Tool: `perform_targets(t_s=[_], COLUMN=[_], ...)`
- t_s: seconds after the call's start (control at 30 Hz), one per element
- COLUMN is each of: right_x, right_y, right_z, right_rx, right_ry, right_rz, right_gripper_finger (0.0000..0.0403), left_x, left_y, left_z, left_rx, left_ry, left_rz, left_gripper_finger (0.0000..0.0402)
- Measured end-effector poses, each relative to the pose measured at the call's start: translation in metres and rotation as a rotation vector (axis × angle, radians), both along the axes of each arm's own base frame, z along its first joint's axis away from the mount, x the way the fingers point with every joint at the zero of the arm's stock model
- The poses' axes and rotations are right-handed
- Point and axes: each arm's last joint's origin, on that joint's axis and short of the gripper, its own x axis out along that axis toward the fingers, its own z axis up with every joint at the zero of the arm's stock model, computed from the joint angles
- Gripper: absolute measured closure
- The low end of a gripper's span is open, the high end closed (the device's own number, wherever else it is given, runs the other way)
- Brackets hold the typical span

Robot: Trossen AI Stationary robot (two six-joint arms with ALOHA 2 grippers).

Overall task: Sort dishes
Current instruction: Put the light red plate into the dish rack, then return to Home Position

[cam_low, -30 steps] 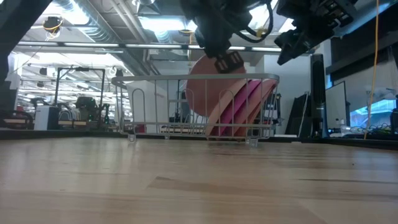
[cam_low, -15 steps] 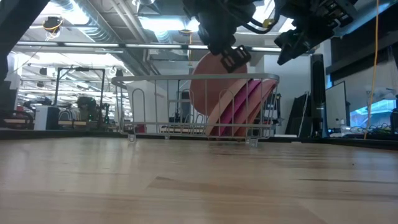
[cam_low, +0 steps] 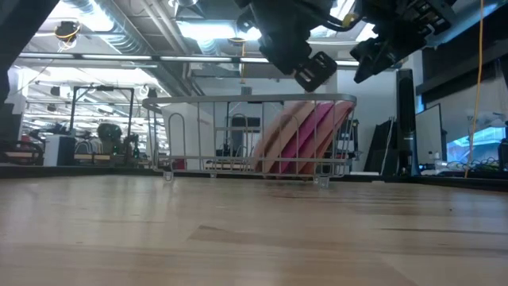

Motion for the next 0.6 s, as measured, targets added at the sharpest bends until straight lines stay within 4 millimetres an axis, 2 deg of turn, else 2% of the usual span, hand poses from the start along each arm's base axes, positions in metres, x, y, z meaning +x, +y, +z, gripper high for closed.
perform_targets(t_s=[0.43,0.6], right_x=[0.0,-0.004], right_y=[0.0,0.001], right_z=[0.0,0.003], right_rx=[0.001,-0.002], right_ry=[0.004,-0.009], right_rz=[0.0,0.0], right_gripper_finger=[0.0189,0.0189], left_x=[-0.001,-0.003], left_y=[-0.006,-0.025], left_z=[0.003,0.028], left_rx=[-0.001,0.099], left_ry=[0.074,0.053], left_rz=[-0.036,0.001], left_gripper_finger=[0.0401,0.0401])
